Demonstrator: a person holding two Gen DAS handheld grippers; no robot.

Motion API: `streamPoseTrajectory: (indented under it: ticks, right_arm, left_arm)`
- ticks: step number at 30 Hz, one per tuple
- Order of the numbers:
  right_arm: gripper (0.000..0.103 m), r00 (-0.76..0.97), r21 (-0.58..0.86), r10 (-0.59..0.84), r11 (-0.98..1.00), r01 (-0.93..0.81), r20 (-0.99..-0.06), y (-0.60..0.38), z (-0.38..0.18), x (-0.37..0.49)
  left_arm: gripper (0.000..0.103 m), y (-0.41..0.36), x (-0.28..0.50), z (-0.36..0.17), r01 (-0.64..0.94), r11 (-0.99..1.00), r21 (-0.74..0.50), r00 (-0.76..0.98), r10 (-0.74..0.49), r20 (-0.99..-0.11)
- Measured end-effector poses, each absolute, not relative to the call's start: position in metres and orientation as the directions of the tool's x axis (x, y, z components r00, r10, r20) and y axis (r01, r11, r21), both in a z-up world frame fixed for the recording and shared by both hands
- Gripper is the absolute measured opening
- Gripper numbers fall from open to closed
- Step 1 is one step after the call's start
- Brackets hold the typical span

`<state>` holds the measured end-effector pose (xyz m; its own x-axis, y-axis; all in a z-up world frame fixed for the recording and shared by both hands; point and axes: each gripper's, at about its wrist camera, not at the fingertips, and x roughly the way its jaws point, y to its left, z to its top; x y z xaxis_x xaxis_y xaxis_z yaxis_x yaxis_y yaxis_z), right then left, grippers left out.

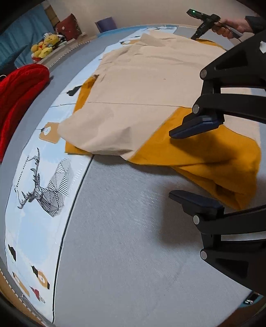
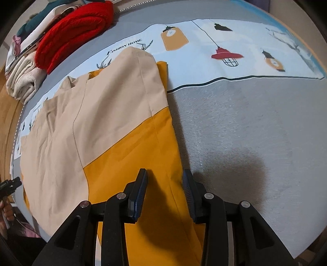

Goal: Fold large clothes

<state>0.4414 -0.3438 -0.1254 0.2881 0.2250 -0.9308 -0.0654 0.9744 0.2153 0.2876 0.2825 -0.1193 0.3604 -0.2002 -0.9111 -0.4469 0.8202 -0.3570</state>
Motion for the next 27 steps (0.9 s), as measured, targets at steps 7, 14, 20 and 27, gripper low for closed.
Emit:
streamPoseTrajectory:
  ticks: [7, 14, 20, 27]
  right_arm:
    - [0.036, 0.326, 0.212, 0.221, 0.975, -0.065, -0.919, -0.336, -0.124, 0.451]
    - [0.007, 0.371, 0.183, 0.205, 0.979, -0.095, -0.906, -0.335, -0.116, 0.454]
    - [0.004, 0.473, 0.199, 0.23, 0.973, -0.116, -0.85, -0.337, -0.089, 0.452]
    - [0.003, 0.667, 0.24, 0.243, 0.966, -0.099, -0.704, -0.335, -0.04, 0.454]
  left_arm:
    - [0.049, 0.273, 0.312, -0.118, -0.41, 0.826, -0.386, 0.433, -0.197, -0.88]
    - [0.042, 0.275, 0.329, -0.125, -0.417, 0.836, -0.357, 0.441, -0.158, -0.884]
    - [0.004, 0.27, 0.336, -0.108, -0.345, 0.883, -0.317, 0.499, -0.113, -0.859]
    - [0.004, 0.257, 0.342, -0.062, -0.305, 0.931, -0.199, 0.651, 0.052, -0.757]
